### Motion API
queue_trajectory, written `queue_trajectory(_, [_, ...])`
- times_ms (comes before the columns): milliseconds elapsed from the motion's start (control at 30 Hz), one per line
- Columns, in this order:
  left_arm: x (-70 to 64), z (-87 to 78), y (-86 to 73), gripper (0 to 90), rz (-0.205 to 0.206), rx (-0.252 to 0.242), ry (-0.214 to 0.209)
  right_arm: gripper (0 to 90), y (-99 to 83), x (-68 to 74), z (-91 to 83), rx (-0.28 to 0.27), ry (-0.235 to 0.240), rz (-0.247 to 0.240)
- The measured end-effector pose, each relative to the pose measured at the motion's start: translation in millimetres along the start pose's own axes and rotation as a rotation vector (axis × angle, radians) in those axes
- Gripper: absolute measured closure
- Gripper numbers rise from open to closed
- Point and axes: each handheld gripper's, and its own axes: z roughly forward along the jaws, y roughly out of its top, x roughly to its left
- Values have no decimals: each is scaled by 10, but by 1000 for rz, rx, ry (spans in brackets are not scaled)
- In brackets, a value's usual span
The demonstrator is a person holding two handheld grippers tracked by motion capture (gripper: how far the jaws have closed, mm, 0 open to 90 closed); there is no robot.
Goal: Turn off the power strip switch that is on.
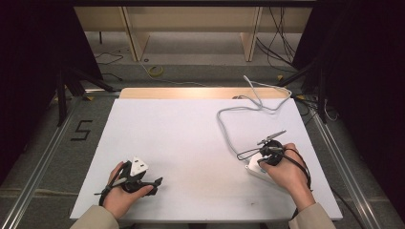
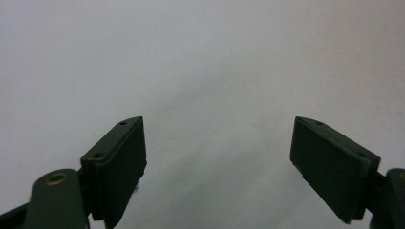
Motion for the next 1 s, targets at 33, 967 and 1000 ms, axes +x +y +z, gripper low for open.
queue_trajectory(33, [0,0,0,195,0,0,0,900,-3,2,-3,-11,0,-4])
queue_trajectory(967, [4,-6,-4,199,3,5,-3,883,-86,121,-30,-178,80,-84])
queue_trajectory(1000, [4,-6,-4,200,3,5,-3,880,-87,128,-28,-184,84,-85])
